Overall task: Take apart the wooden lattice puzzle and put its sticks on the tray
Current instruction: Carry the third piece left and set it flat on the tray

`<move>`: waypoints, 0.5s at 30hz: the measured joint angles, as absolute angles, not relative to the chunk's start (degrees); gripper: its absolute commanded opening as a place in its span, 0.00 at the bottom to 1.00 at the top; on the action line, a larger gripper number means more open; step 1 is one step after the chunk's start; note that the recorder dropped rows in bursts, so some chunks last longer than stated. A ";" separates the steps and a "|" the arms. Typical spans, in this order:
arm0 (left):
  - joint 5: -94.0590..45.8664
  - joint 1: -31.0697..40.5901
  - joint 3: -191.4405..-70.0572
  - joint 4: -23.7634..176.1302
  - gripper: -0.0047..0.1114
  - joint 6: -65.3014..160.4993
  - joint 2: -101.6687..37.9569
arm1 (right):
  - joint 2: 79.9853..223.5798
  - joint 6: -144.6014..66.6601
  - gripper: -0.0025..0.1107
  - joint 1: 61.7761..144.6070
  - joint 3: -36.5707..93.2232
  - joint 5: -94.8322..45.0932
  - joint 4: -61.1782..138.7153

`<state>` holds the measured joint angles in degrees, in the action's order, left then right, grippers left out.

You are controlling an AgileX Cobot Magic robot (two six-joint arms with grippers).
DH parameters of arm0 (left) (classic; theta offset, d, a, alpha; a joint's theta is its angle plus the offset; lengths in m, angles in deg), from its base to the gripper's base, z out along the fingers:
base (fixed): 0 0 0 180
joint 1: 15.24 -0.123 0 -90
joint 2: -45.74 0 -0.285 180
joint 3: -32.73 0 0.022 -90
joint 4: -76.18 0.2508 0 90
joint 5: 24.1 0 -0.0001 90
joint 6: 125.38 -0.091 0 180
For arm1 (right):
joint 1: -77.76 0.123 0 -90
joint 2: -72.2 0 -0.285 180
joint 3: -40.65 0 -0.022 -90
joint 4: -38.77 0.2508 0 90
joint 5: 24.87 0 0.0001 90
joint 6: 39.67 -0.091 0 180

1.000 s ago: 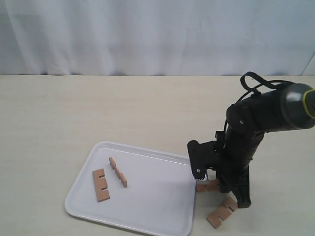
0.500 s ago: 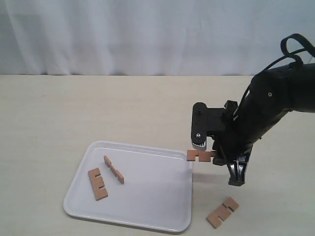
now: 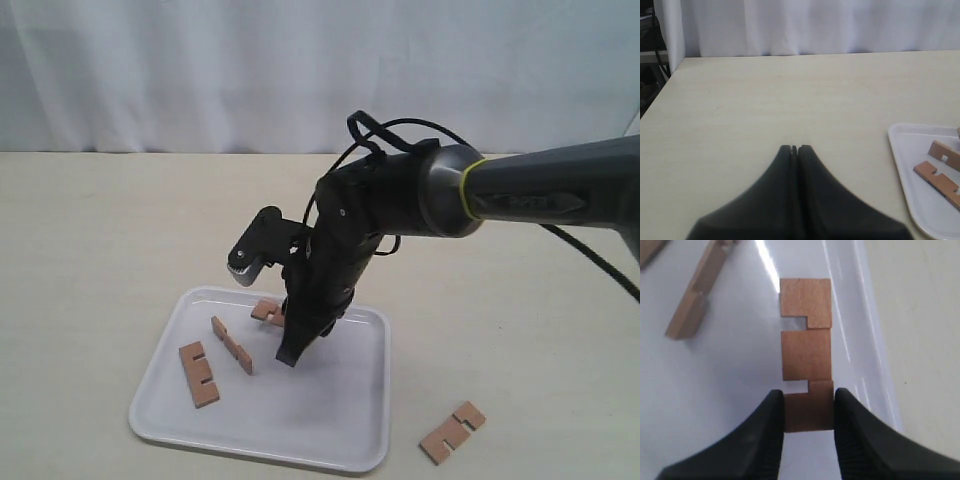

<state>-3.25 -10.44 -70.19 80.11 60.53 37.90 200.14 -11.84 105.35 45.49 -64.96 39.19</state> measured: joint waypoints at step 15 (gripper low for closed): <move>-3.25 -10.44 -70.19 80.11 0.04 60.53 37.90 | 202.09 -14.84 0.51 105.82 47.63 -64.34 39.08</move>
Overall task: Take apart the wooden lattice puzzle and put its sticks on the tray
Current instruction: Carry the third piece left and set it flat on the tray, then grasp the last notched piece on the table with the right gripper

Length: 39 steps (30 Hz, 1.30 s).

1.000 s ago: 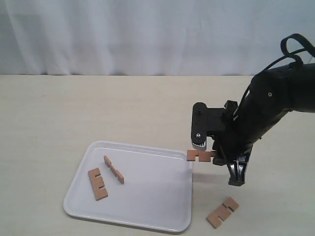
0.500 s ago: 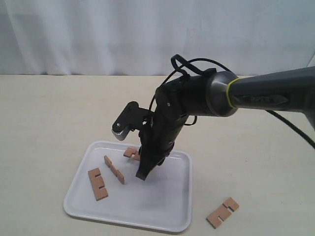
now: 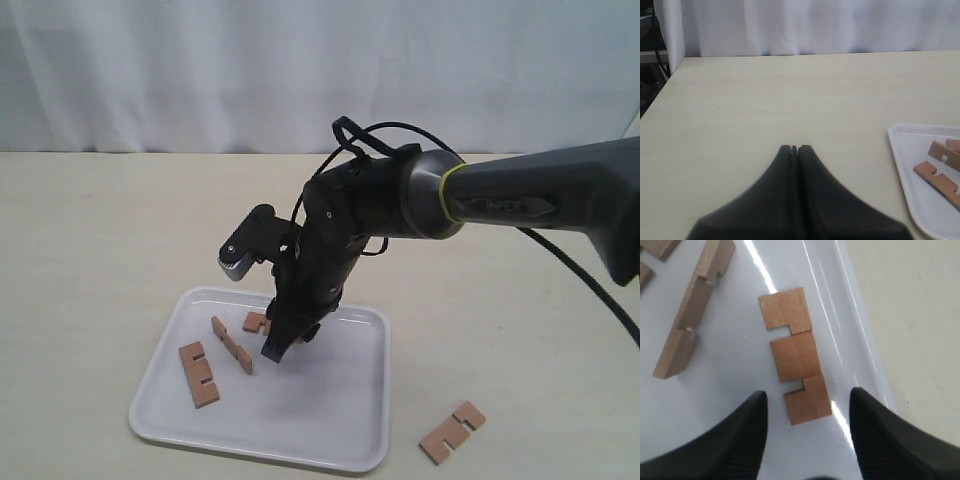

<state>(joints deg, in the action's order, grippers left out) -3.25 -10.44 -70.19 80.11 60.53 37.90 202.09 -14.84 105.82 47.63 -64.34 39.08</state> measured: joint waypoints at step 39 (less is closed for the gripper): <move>-3.25 -10.44 -70.19 80.11 0.04 60.53 37.90 | 185.07 -7.84 0.50 101.22 28.20 -80.68 13.11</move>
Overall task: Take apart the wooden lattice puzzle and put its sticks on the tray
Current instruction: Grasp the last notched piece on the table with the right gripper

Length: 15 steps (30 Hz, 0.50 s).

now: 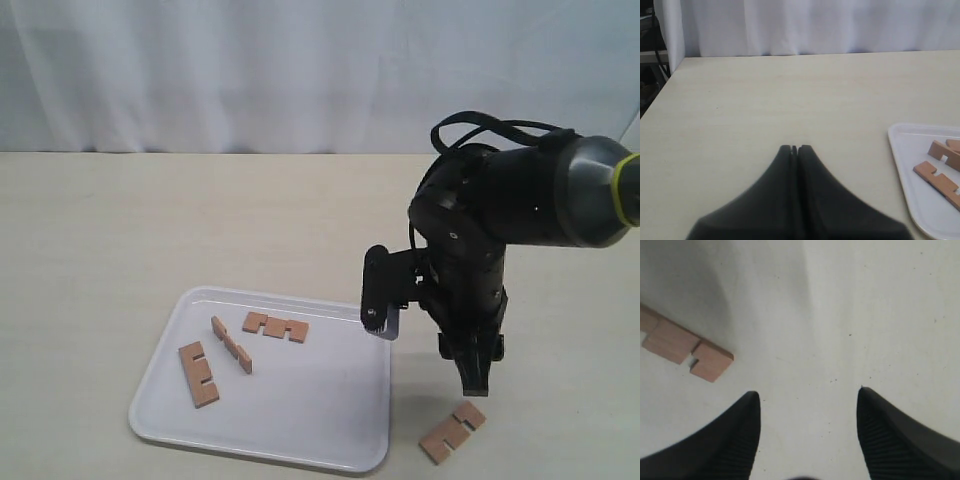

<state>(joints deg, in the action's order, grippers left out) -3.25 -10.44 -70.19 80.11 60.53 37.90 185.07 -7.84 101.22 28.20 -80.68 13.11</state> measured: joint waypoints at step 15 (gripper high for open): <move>-3.25 -10.44 -70.19 80.11 0.04 60.53 37.90 | 185.20 20.19 0.50 100.20 21.04 -76.81 29.98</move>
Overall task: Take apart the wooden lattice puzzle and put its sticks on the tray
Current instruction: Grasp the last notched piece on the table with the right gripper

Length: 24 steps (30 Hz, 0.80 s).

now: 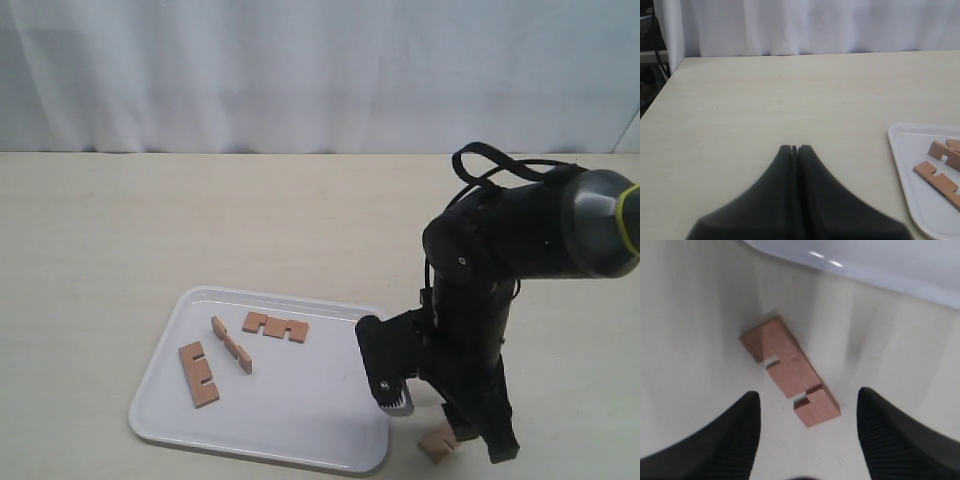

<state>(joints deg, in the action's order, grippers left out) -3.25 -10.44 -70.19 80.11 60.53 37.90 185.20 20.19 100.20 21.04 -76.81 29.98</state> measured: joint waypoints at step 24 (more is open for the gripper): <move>-3.25 -10.44 -70.19 80.11 0.04 60.53 37.90 | 185.20 34.23 0.43 100.20 15.51 -69.66 39.18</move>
<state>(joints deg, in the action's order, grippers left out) -3.25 -10.44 -70.19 80.11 60.53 37.90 185.20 34.23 100.20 15.51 -69.66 39.18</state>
